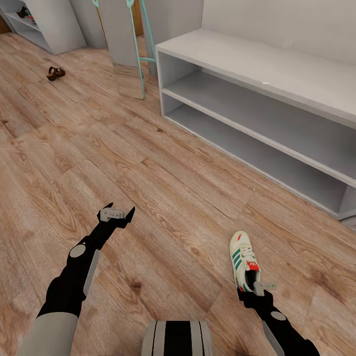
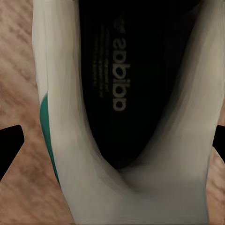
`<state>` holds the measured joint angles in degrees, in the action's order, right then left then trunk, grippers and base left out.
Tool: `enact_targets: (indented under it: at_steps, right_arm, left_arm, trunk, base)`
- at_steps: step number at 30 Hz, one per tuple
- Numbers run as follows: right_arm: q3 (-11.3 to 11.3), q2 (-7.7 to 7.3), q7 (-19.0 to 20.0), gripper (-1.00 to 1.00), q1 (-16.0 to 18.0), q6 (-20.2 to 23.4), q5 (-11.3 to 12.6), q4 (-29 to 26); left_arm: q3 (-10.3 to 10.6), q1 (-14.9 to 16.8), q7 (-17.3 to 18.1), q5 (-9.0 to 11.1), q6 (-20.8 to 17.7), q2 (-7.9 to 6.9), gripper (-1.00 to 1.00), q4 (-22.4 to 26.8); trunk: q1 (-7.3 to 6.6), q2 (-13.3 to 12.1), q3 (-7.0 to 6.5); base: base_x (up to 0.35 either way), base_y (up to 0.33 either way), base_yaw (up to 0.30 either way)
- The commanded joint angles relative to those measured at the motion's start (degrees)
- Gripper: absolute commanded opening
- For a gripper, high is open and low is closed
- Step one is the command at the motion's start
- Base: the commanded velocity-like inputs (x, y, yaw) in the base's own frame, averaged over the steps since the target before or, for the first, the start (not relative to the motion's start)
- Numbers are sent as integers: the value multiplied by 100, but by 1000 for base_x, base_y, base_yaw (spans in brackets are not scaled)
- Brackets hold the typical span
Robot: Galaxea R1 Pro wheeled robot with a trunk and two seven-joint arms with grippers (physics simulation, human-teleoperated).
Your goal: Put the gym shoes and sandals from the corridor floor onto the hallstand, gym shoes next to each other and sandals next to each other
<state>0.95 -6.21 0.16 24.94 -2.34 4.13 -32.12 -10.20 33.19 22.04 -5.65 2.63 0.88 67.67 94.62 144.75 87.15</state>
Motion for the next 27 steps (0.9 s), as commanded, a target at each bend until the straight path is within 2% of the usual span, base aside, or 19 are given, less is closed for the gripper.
enact_targets:
  at_steps: [1,23,24,27]
  right_arm:
    - [10,-3,2,100,2,-21,44,4]
    - [10,-3,2,100,2,-20,44,4]
    - [10,-3,2,-100,3,-14,44,4]
    - [10,-3,2,-100,3,-14,44,4]
  left_arm:
    - [-24,3,36,-59,27,8,100,1]
    - [-25,3,55,-57,27,7,100,5]
    - [-25,3,55,-53,27,4,100,8]
    - [-25,3,55,-51,27,1,100,9]
  trunk:
    - [-1,1,3]
    - [-1,1,3]
    - [-1,1,3]
    - [-1,1,3]
  base:
    - [64,0,0]
    - [34,0,0]
    - [0,0,0]
    - [0,0,0]
